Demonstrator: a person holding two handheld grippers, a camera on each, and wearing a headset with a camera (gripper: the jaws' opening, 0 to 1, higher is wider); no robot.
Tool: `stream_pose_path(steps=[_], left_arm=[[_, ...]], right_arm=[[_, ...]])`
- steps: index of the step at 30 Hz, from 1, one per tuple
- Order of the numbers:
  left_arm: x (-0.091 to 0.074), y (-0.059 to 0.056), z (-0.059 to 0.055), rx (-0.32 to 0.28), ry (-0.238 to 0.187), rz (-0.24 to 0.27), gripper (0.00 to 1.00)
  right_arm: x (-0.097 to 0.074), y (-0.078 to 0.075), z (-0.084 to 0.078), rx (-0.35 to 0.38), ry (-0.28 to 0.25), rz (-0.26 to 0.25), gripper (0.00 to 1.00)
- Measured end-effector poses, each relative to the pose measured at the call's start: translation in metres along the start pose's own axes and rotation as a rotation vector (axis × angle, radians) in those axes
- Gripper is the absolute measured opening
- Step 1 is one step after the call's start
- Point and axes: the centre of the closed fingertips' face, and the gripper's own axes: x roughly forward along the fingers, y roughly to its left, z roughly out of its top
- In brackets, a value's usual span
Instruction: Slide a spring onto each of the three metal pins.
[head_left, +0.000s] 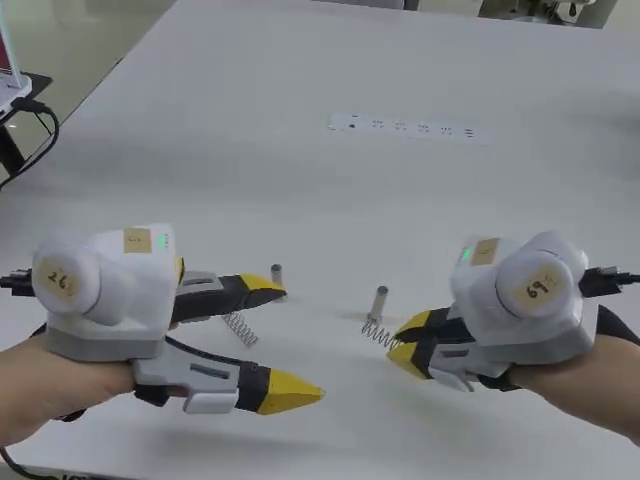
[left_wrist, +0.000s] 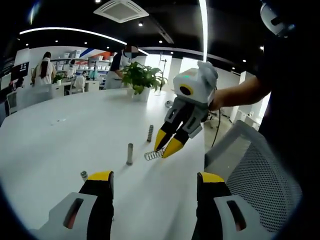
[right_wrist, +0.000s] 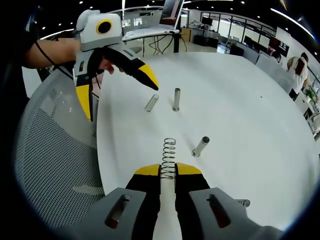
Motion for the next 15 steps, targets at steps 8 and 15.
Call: stream_pose_path(steps=[8,15], left_arm=[[0.015,-0.003,0.007,0.012,-0.01,-0.04,0.59],[0.026,-0.001,0.014,0.022,-0.029,-0.069,0.52]], right_arm=[[-0.006,0.008,0.012,-0.096,-0.042,0.037,0.07],[-0.011,0.012,0.013,-0.183,-0.064,0.06,0.07]])
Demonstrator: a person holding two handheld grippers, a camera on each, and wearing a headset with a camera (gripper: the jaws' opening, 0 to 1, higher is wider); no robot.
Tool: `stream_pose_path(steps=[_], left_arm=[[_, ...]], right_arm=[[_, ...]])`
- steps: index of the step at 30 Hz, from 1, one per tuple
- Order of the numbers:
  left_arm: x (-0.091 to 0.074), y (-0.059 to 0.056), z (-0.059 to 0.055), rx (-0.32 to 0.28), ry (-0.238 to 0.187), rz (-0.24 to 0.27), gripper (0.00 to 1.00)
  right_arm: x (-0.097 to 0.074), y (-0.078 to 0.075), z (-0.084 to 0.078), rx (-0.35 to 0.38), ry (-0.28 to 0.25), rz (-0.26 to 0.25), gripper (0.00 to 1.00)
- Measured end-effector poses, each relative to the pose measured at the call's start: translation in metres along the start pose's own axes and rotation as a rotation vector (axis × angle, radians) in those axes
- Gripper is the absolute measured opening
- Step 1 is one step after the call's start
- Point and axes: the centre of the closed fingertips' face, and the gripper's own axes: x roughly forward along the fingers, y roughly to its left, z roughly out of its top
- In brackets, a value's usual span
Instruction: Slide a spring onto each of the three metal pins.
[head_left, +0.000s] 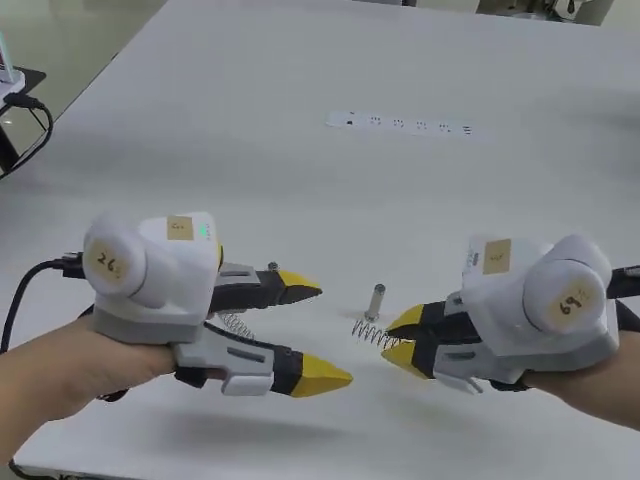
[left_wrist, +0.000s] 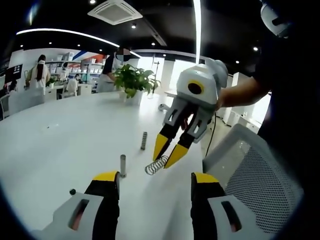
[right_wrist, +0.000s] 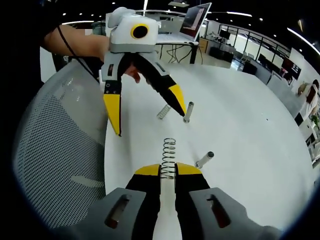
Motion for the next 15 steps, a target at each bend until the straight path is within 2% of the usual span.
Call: stream_pose_path(steps=[7,9,12,15], left_arm=[[0.007,0.0,0.001,0.023,0.014,-0.03,0.41],[0.009,-0.001,0.004,0.023,0.004,-0.036,0.39],[0.012,-0.005,0.008,0.025,-0.006,-0.059,0.32],[0.014,-0.009,0.007,0.032,0.002,-0.075,0.27]], right_arm=[[-0.008,0.002,0.008,-0.045,-0.026,0.014,0.07],[-0.01,0.002,0.011,-0.065,-0.039,0.015,0.07],[-0.011,0.006,0.016,-0.092,-0.06,0.022,0.07],[-0.01,0.008,0.015,-0.108,-0.055,0.021,0.07]])
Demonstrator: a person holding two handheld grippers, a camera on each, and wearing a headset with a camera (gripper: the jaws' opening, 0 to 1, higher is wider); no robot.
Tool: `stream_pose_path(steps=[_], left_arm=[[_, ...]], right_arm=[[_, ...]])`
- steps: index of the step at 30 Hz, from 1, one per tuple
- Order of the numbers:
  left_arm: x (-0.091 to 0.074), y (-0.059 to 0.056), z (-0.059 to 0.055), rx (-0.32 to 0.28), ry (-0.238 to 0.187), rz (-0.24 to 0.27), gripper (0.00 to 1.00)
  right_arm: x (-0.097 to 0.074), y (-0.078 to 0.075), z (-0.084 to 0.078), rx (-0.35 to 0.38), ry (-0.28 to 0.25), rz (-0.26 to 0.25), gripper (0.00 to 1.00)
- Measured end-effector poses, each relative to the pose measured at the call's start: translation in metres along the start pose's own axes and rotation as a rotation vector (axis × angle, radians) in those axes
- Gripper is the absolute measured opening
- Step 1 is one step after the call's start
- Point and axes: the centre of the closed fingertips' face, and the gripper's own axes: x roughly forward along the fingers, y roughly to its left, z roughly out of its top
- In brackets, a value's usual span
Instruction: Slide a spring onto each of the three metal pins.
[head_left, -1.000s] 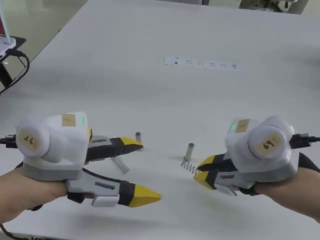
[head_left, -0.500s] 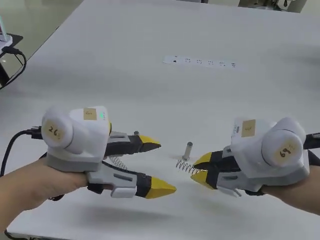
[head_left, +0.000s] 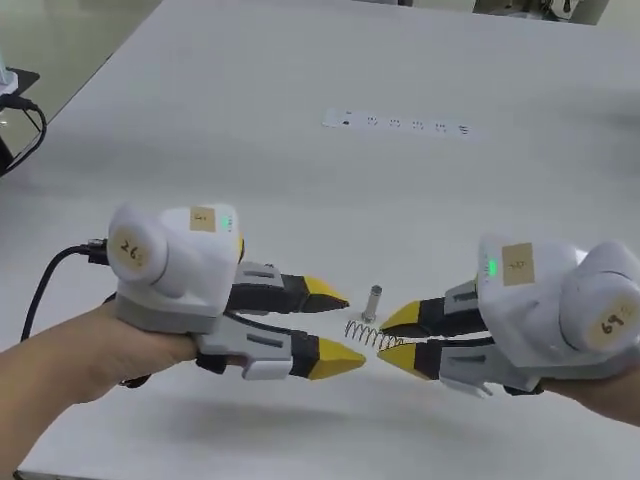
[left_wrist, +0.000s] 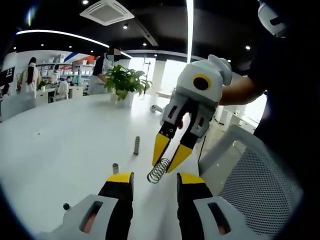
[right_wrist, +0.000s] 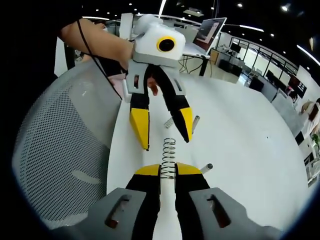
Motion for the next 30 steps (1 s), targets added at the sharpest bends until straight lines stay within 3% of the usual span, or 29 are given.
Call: stream_pose_path(steps=[16,21,30], left_arm=[[0.003,-0.007,0.004,0.02,-0.015,-0.03,0.1],[0.005,-0.01,0.005,0.027,-0.021,-0.038,0.05],[0.006,-0.012,0.006,0.026,-0.028,-0.036,0.05]], right_arm=[[-0.007,0.003,0.012,-0.113,-0.034,0.025,0.07],[-0.007,0.003,0.013,-0.113,-0.046,0.025,0.07],[-0.01,0.006,0.012,-0.127,-0.054,0.033,0.07]])
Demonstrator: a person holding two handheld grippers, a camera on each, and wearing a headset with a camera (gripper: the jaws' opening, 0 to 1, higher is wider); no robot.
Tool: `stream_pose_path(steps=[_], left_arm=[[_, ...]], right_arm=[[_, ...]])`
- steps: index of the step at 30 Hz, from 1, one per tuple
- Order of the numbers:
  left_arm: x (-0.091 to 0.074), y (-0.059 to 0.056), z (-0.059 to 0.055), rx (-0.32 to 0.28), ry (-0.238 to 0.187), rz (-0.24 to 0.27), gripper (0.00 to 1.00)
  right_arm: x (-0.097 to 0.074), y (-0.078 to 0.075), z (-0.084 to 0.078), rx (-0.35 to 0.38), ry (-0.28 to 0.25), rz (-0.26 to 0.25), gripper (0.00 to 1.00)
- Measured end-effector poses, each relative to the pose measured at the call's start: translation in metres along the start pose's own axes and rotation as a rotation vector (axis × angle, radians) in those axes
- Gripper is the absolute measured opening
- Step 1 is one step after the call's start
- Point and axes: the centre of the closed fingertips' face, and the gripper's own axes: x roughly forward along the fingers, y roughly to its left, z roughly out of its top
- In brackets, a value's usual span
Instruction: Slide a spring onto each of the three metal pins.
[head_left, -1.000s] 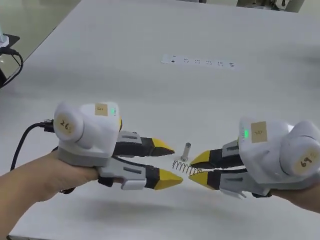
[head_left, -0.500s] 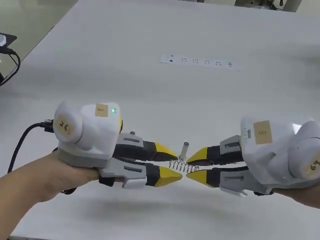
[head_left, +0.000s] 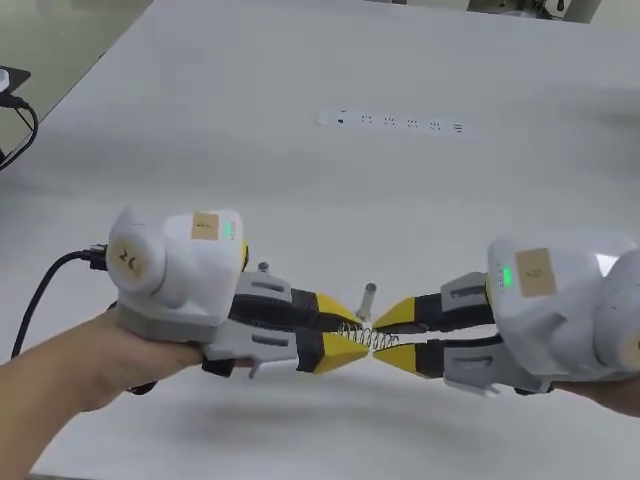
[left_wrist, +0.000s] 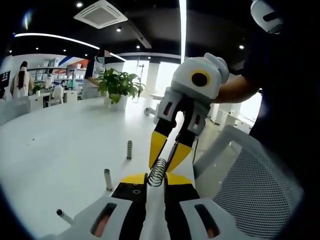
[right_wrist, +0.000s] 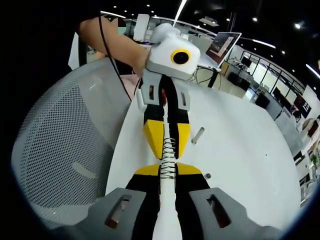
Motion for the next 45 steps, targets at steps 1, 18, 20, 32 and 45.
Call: stream_pose_path(steps=[1,18,20,32,45], left_arm=[[0.0,-0.0003,0.0004,0.0,-0.002,0.0,0.05],[-0.0027,-0.0046,0.0049,0.03,-0.02,-0.006,0.02],[-0.0026,-0.0055,0.0047,0.031,-0.018,-0.01,0.02],[-0.0026,-0.0081,0.0073,0.011,-0.024,-0.025,0.02],[-0.006,-0.0072,0.0059,0.0,-0.036,-0.029,0.02]], right_arm=[[-0.0003,0.0,0.0001,-0.001,0.0,0.002,0.07],[-0.0002,-0.0007,0.0035,-0.027,-0.004,0.009,0.07],[-0.0001,0.0,0.0028,-0.004,-0.004,0.012,0.08],[-0.0035,0.0002,-0.0054,0.041,-0.001,0.023,0.09],[-0.0071,-0.0012,-0.0004,0.089,-0.001,0.028,0.07]])
